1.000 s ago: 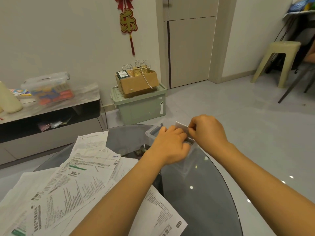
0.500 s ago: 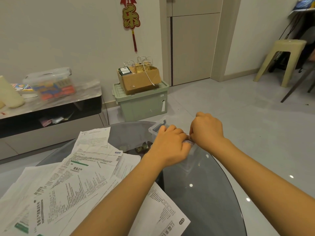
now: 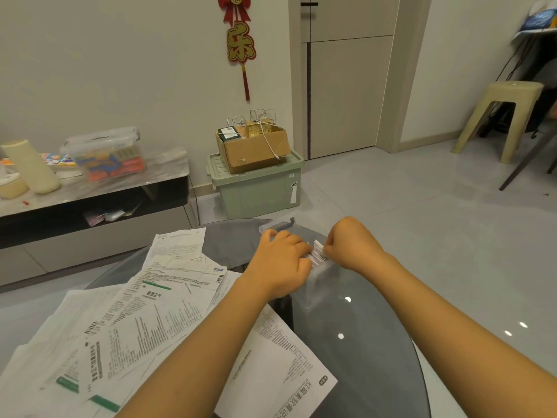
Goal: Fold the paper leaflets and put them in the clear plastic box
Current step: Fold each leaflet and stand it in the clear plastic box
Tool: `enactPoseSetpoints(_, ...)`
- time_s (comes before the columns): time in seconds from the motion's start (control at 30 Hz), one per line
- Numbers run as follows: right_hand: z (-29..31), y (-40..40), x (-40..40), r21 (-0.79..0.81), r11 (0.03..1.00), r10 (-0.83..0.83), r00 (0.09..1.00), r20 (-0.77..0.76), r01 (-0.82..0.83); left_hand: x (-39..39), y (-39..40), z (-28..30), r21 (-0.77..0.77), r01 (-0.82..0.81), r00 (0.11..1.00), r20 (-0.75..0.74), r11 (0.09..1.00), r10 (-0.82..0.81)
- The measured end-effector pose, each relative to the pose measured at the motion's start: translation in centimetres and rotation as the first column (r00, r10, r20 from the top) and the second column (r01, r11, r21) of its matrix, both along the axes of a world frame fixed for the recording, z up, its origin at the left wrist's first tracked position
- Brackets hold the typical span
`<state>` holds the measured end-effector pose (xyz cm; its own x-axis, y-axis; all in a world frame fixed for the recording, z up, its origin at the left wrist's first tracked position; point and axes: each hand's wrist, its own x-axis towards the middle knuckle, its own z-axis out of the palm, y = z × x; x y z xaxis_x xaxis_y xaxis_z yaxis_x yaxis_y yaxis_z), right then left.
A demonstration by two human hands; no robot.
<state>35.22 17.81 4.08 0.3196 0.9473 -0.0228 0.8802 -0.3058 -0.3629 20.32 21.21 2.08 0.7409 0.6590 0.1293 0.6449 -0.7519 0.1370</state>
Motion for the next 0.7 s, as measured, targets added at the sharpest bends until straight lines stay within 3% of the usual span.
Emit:
enactPoseSetpoints(0.17,-0.1,-0.6,-2.4,0.082,0.996,0.037,0.994,-0.098,-0.029,-2.8,-0.6,0.6,-0.037,-0.159,0.987,0.018,0.987,0.160)
enactPoseSetpoints(0.33,0.6,-3.6,-4.5,0.186,0.981,0.068,0.998,-0.014,-0.064,-5.2,-3.7,1.5,-0.108,-0.225,0.959,0.153,0.968,0.240)
enactPoseSetpoints(0.4,1.0,-5.0,-5.6,0.231,0.969,0.103,0.993,-0.053,-0.088,-6.4,-5.4,2.2,-0.139,-0.248,0.947,0.176,0.959,0.270)
enactPoseSetpoints(0.5,1.2,-7.8,-7.7,0.244,0.952,0.215,0.970,-0.110,-0.184,-8.7,-9.3,3.0,-0.186,-0.298,0.938,0.123,0.936,0.323)
enactPoseSetpoints(0.7,-1.2,-11.4,-9.7,0.112,0.894,0.441,0.897,-0.039,-0.435,-12.5,-15.9,1.1,-0.311,-0.378,0.923,-0.059,0.872,0.380)
